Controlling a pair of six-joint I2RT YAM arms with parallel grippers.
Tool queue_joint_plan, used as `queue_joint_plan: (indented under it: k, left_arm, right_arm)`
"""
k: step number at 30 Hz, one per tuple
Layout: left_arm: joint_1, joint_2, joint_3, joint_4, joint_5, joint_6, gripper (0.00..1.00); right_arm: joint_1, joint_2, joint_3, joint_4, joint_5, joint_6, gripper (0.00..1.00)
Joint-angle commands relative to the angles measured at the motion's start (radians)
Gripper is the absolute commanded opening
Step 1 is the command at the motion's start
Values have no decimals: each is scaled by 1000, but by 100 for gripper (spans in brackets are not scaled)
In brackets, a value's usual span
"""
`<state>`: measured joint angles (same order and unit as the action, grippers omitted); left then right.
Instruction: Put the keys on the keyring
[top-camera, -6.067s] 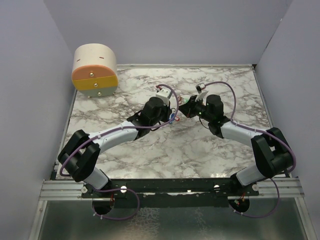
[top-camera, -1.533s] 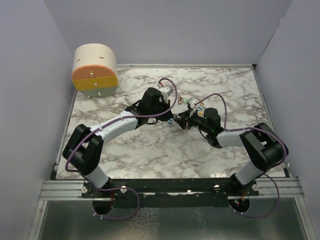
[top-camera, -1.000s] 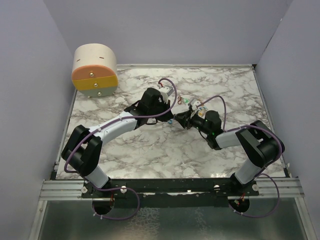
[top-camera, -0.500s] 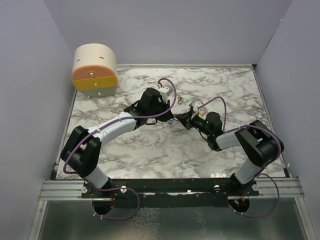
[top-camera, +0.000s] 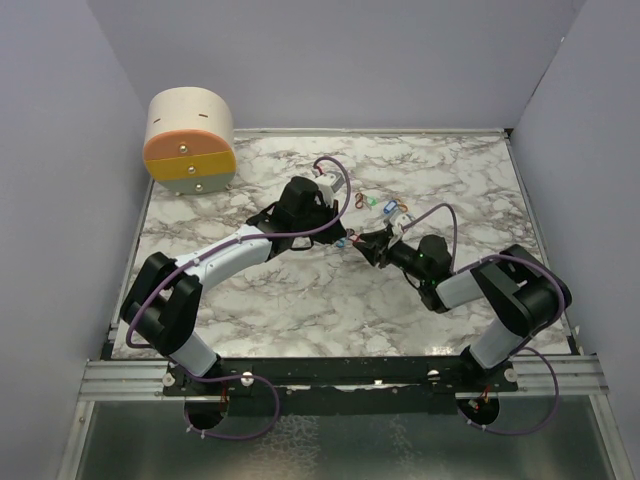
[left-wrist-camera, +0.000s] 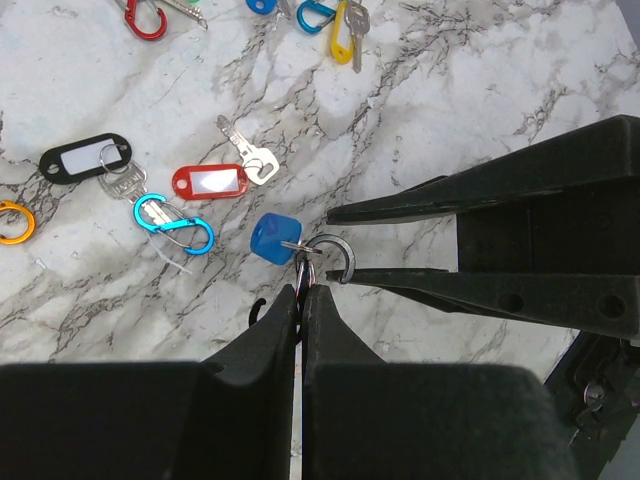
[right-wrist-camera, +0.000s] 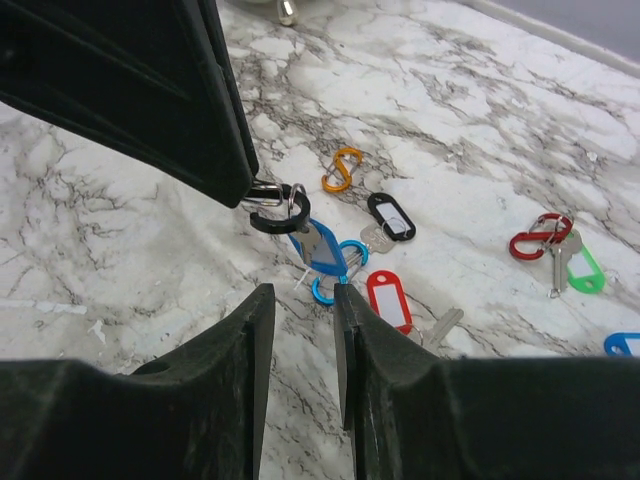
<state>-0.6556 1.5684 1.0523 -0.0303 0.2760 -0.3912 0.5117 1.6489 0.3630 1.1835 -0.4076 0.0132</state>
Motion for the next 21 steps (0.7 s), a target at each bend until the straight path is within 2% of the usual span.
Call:
queue_joint_plan:
  k: [1, 10, 21]
  left_arm:
    - [5, -43, -10, 35, 42, -14, 0]
    - [5, -35, -13, 72, 97, -38, 0]
    - [5, -18, -16, 95, 140, -45, 0]
  right_arm:
    - [3, 29, -12, 171, -58, -2, 31]
    - [4, 129, 15, 284, -112, 29, 44]
    - [4, 221, 60, 396, -96, 58, 45]
